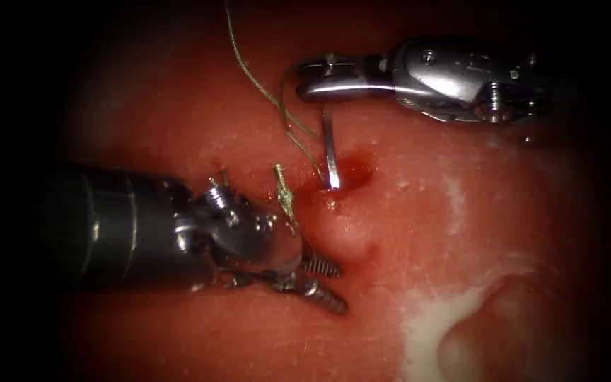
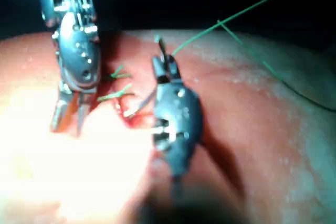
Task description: Wound Closure
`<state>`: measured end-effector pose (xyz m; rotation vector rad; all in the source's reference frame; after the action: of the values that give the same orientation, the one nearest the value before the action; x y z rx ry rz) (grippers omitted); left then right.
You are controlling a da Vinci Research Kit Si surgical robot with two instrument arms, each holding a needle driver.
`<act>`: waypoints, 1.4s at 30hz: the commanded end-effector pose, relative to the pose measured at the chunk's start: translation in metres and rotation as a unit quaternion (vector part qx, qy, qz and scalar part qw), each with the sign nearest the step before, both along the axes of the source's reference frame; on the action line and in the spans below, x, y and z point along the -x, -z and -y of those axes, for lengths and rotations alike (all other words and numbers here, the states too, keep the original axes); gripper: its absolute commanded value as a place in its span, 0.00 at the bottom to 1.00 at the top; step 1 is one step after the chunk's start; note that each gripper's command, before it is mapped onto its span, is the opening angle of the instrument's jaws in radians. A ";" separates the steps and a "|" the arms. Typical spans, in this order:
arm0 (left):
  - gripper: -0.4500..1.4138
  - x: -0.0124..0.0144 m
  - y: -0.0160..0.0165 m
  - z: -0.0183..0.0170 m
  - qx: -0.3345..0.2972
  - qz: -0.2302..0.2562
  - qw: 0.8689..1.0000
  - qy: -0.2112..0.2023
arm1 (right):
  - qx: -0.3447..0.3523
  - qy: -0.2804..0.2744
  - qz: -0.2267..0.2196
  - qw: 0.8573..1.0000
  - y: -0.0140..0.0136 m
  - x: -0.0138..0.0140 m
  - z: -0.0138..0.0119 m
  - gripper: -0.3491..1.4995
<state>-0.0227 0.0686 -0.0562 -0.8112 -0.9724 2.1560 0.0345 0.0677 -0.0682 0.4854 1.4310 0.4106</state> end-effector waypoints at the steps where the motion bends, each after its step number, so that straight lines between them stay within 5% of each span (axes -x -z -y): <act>1: 0.45 0.0005 -0.0005 0.0002 -0.001 0.000 1.000 0.000 | -0.016 -0.002 -0.001 1.000 -0.0002 -0.0010 0.0003 0.00; 16: 0.45 -0.0002 -0.0004 -0.0001 -0.003 0.003 1.000 -0.001 | -0.089 0.020 0.022 0.996 0.0002 -0.0007 0.0024 0.00; 28: 0.45 -0.0002 -0.0006 -0.0002 -0.002 0.003 1.000 -0.001 | -0.221 0.061 0.025 0.973 0.0000 -0.0008 0.0036 0.00; 42: 0.45 -0.0004 -0.0008 -0.0002 -0.001 0.003 1.000 -0.002 | -0.277 0.075 0.036 0.957 0.0006 -0.0004 0.0049 0.00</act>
<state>-0.0217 0.0690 -0.0559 -0.8150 -0.9789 2.1564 0.0341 0.0628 -0.0691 1.0228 1.1792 0.7095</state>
